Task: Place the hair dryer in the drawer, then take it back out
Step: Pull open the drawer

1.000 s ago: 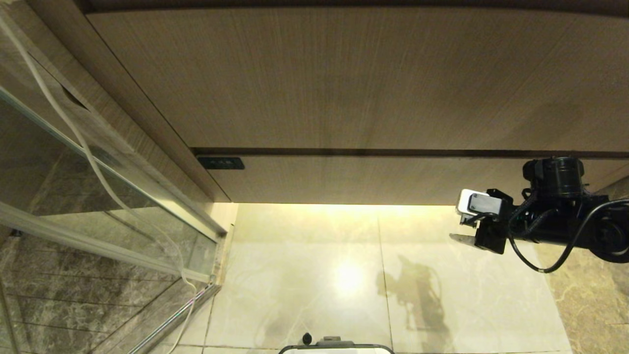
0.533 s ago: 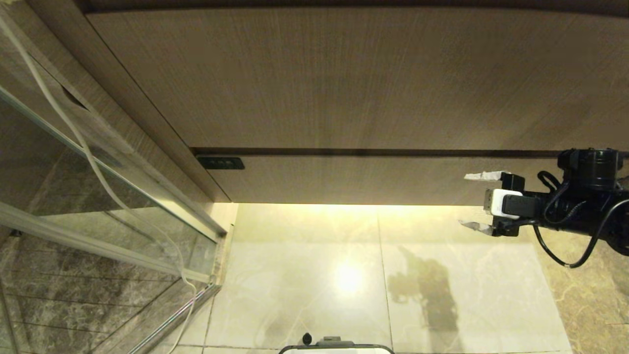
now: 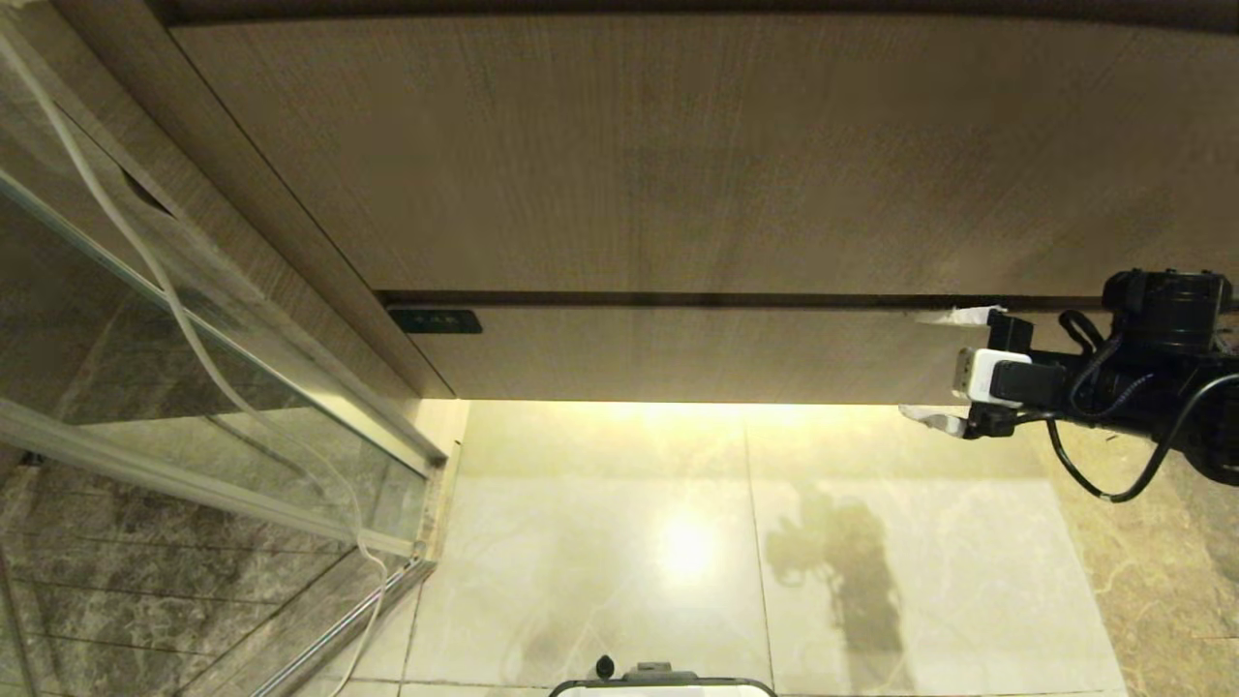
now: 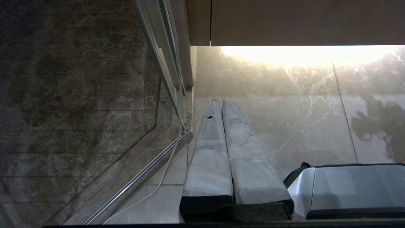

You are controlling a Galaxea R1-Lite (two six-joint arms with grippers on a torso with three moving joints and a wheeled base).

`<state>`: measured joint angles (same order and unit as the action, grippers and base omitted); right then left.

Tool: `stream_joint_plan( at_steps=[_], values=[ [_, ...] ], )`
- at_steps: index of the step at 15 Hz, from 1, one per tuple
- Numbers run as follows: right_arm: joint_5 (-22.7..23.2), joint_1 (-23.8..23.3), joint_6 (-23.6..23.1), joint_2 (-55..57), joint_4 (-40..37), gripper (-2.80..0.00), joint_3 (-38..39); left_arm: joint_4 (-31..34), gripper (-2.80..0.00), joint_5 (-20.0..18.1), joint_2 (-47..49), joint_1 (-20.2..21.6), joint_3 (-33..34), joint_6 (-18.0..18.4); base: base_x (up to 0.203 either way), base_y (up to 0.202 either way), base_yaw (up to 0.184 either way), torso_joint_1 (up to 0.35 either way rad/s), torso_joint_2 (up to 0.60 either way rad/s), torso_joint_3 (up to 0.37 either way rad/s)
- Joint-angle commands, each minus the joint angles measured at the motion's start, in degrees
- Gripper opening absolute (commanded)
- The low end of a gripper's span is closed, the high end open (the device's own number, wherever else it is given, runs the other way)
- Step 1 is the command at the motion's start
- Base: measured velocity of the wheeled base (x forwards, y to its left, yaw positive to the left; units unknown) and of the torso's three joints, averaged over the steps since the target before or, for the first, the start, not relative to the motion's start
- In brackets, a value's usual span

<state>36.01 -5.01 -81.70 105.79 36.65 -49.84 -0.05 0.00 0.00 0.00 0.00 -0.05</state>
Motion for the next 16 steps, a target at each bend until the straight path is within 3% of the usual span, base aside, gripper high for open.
stream_joint_plan(
  at_steps=[1,8,11,16],
  values=[
    [0.11,0.00,-0.48,1.52,0.00,0.00,-1.14,-0.04,-2.80,0.00,0.00,0.00,0.09,-0.04,0.000,0.000,0.000,0.000,0.00,0.000],
    [-1.56,-2.02,-0.83,1.26,0.27,0.00,-2.55,-0.04,-2.80,0.00,0.00,0.00,0.09,-0.04,0.000,0.000,0.000,0.000,0.00,0.000],
    [-1.65,-3.33,-3.98,-0.50,0.27,0.00,-1.67,-0.04,-2.80,0.00,0.00,0.00,0.09,-0.04,0.000,0.000,0.000,0.000,0.00,0.000],
    [-2.28,-3.34,-5.22,-0.23,0.22,0.00,-1.49,-0.04,-2.80,0.00,0.00,0.00,0.00,-0.04,0.000,0.000,0.000,0.000,0.00,0.000]
  ],
)
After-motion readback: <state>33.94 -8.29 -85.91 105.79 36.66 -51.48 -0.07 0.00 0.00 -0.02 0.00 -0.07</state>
